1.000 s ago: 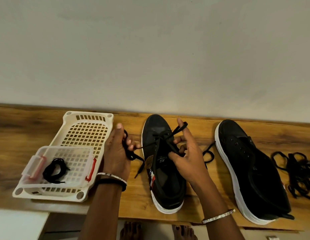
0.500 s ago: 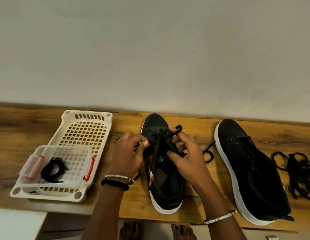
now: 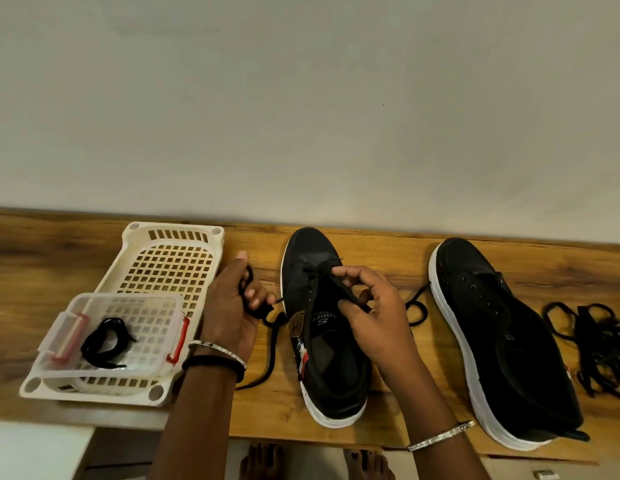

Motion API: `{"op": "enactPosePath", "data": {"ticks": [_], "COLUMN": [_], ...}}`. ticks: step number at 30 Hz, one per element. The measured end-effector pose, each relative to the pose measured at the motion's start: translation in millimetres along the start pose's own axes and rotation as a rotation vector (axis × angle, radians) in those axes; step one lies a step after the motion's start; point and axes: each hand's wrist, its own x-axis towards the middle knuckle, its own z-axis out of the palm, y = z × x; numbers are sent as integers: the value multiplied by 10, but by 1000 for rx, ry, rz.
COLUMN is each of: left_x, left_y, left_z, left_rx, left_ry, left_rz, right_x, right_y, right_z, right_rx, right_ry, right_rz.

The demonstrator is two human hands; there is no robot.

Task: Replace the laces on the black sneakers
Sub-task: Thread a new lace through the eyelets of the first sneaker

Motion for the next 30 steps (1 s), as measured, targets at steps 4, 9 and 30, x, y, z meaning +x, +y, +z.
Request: {"op": "enactPosePath", "data": {"ticks": [4,9,30], "left_x": [-38,-83,-17], "left_y": [-43,-104,-139], "left_z": [-10,-39,94], "left_rx": [697,1172,542], "left_ry": [-94,-274,-69], "left_rz": [280,558,-150], "right_x": [-3,-8,-30], "right_y": [-14,-9,48], "right_z": [-4,3,100], "right_rx": [35,-6,-123], "right_ry": [15,14,95], "right_rz": [37,18,-70]}}
